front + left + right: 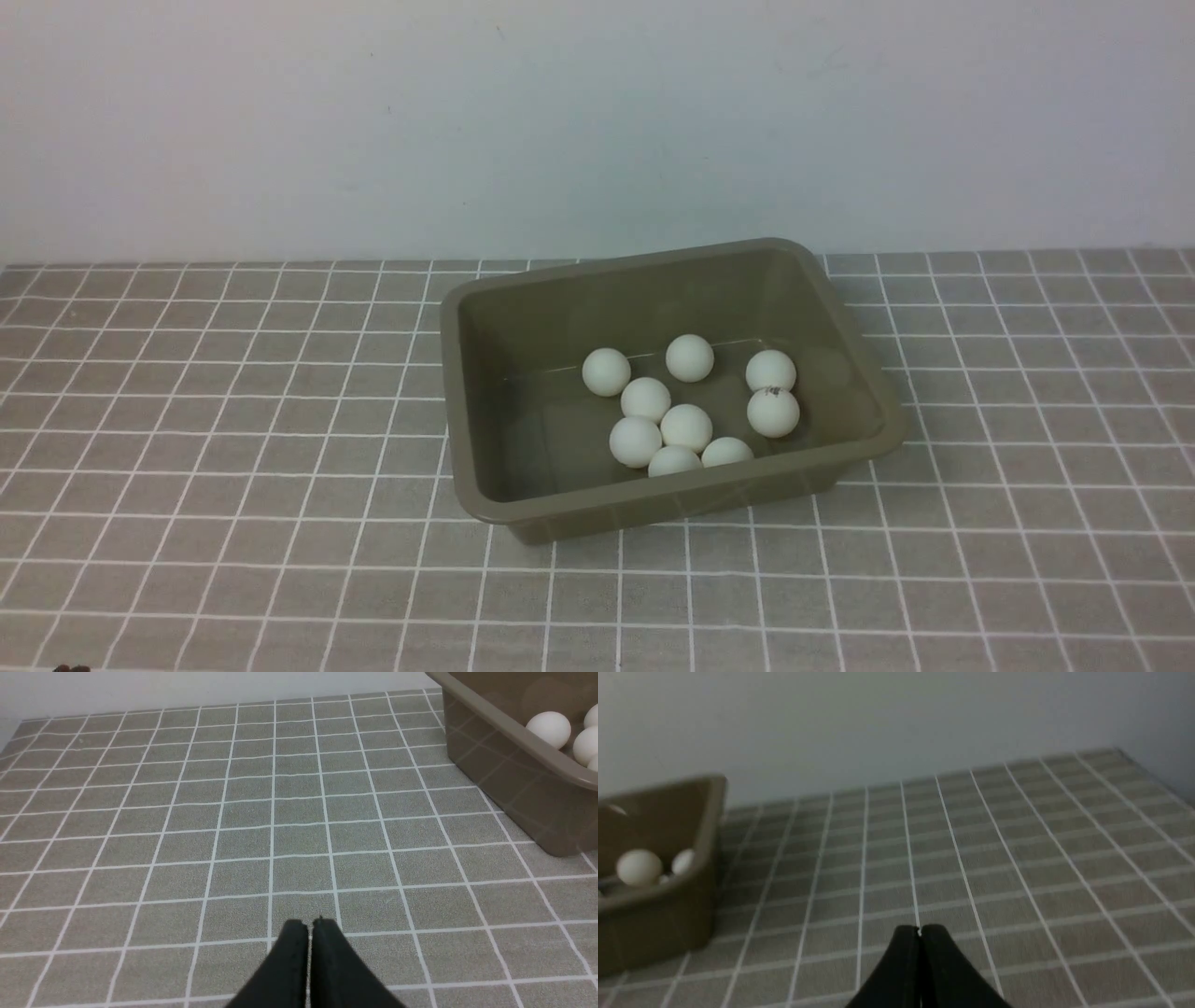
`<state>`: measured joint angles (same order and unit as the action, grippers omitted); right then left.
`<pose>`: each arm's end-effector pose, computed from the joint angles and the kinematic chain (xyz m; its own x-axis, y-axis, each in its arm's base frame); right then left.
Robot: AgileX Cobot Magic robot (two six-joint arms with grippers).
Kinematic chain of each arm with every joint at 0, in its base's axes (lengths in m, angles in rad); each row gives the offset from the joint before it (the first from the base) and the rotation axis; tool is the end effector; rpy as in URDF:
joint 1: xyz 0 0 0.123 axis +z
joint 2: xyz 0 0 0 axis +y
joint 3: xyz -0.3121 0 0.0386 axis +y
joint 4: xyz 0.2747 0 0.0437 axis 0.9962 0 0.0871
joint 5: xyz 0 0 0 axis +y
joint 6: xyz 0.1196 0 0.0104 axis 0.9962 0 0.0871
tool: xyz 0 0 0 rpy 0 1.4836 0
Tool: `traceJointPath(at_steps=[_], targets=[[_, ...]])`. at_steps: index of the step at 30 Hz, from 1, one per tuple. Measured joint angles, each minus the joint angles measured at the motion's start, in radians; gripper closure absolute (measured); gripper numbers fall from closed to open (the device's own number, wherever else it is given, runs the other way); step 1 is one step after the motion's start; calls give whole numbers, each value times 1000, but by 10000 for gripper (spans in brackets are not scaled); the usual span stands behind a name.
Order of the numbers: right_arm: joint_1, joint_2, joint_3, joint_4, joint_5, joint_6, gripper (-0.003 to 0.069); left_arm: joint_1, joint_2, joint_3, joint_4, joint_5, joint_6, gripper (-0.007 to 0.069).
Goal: Put the table tennis balls into the box on the grey coffee tablecloth.
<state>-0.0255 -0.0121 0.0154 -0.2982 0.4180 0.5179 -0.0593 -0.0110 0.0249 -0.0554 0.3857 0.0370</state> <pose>0.0751 -0.0163 0.1633 -0.2695 0.2469 -0.9308 0.2099 0.9584 0.1934 0.0767 -0.0071 0.1612 -0.3074 0.0039 -0.9516 0.0746 0.9970 -0.0200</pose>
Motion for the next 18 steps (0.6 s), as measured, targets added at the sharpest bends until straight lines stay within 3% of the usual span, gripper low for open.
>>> traceJointPath(at_steps=[18], targets=[[-14,0,5,-2,-27,-28,673,0,0,0,0,0,0,629]])
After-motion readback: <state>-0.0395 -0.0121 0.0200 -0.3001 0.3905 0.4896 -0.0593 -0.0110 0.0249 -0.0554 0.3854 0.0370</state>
